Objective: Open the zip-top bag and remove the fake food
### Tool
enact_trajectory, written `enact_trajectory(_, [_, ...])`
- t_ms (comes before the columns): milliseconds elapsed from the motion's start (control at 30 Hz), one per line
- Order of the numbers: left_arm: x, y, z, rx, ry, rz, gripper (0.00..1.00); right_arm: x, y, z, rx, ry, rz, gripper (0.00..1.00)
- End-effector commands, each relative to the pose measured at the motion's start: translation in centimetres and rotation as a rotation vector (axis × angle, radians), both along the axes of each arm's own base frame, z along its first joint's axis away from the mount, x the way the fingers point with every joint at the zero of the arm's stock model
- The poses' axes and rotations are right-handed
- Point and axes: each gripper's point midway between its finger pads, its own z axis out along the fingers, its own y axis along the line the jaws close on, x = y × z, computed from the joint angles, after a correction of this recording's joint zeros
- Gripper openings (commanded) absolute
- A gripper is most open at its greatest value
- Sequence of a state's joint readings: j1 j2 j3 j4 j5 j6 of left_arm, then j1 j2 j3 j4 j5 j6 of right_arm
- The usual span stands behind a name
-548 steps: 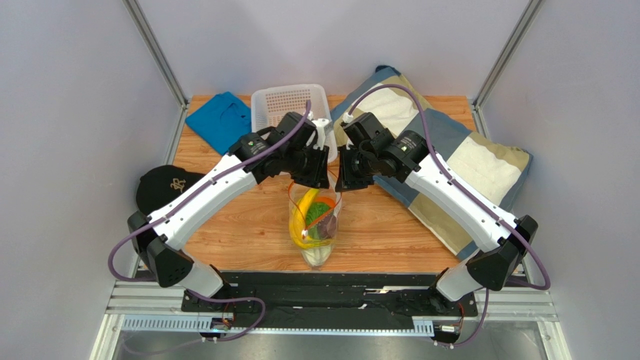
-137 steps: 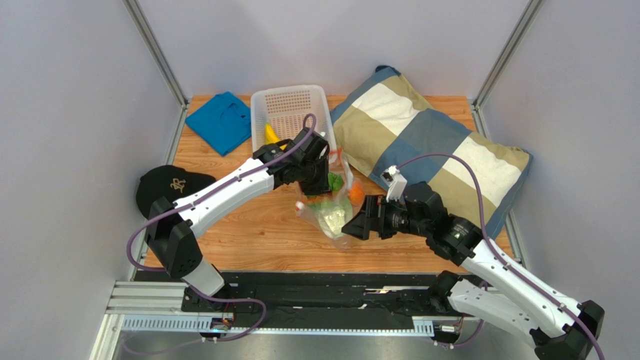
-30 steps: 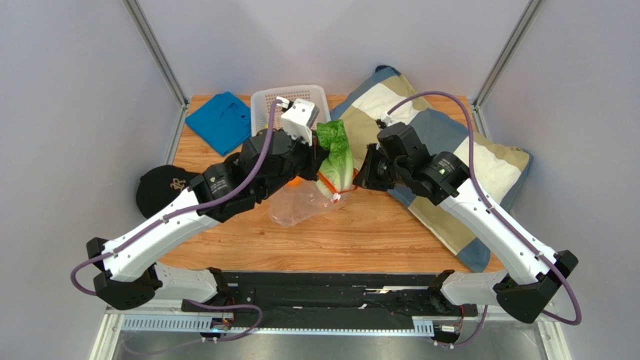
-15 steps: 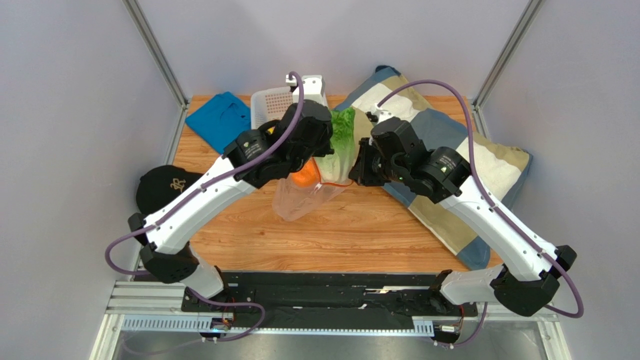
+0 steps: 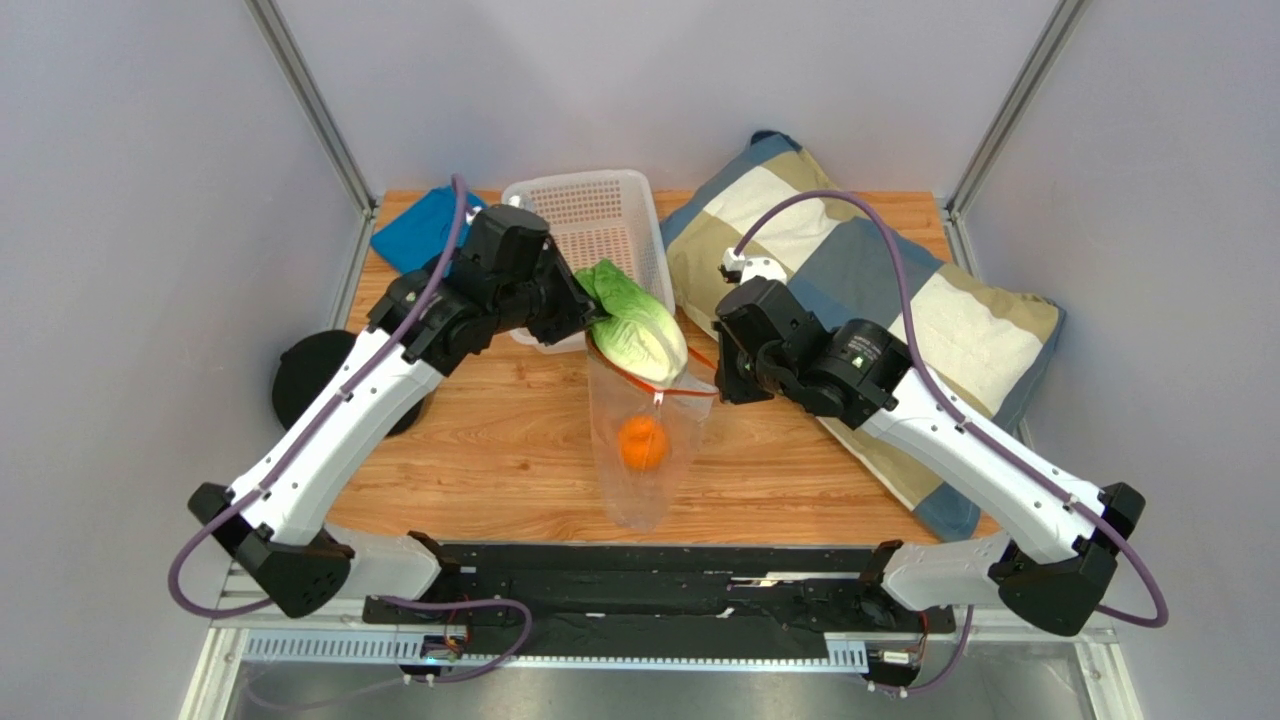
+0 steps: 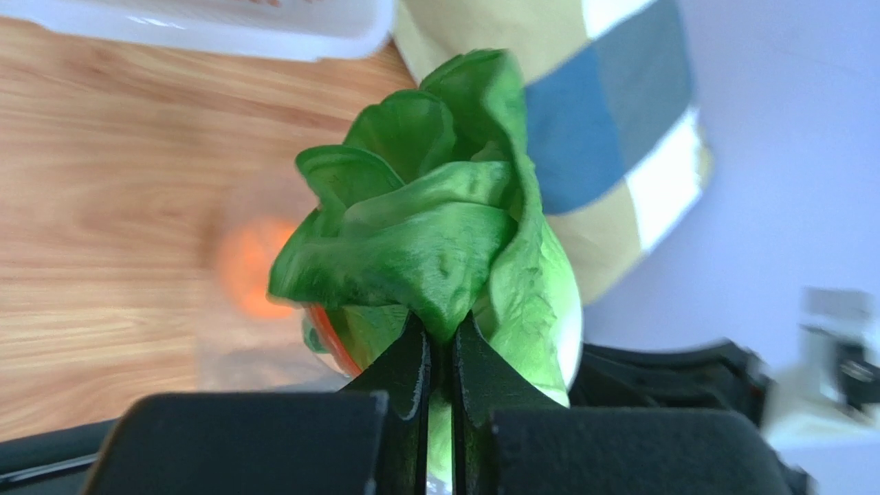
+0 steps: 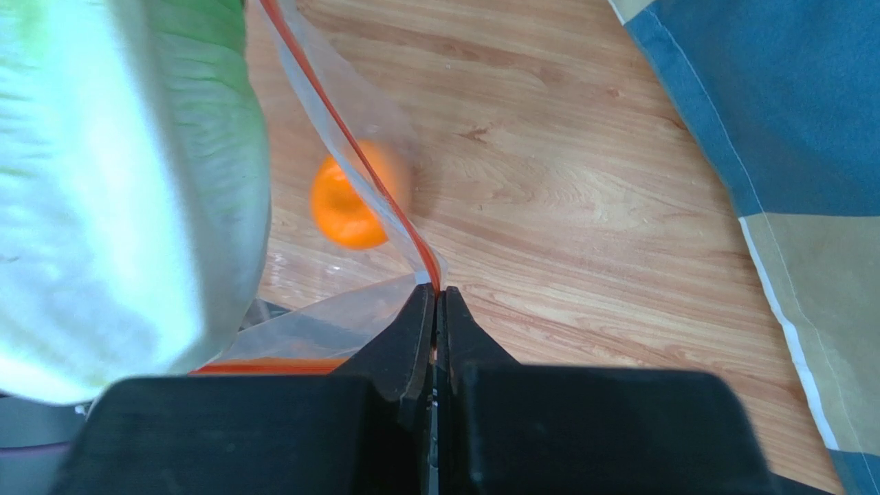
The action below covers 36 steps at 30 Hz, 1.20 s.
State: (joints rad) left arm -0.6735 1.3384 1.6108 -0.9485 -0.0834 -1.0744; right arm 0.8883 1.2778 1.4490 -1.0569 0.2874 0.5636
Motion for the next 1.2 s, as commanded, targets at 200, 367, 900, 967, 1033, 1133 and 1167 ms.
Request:
enact_trajectory(200, [-7.1, -7.2, 10.3, -0.621, -0.22, -0.677, 0.0, 1.0, -0.5, 0.9, -0.02, -0.063, -0.03, 0.0])
enact_trajectory(367, [-8.7, -5.1, 13.0, -0.632, -0.649, -0.716, 0.0, 0.7, 1.0, 1.5, 0.054, -0.046, -0.004, 0.0])
enact_trajectory(900, [2.6, -2.2, 13.9, -0.427, -0.906, -0.735, 0.0, 1.3, -3.1, 0.8, -0.027, -0.007, -0.095, 0.0])
enact_trajectory(967, [6.5, -1.4, 13.6, -0.344, -0.927, -0.673, 0.0, 0.8, -3.4, 0.7, -0.024, 0.005, -0.088, 0.0])
enact_trajectory(1033, [10.7, 0.2, 10.6, -0.256, -0.792, -0.543, 0.0, 0.4, -3.5, 0.7, -0.023, 0.012, -0.081, 0.0])
enact_trajectory(1133, [17.9, 3.8, 4.7, -0.114, -0.513, -0.236, 0.0, 0.3, -3.9, 0.7, -0.043, 0.017, -0.07, 0.0])
enact_trajectory(1167, [20.3, 6.1, 1.0, -0.035, -0.365, -0.073, 0.0, 0.3, -3.9, 0.7, -0.051, 0.019, -0.069, 0.0])
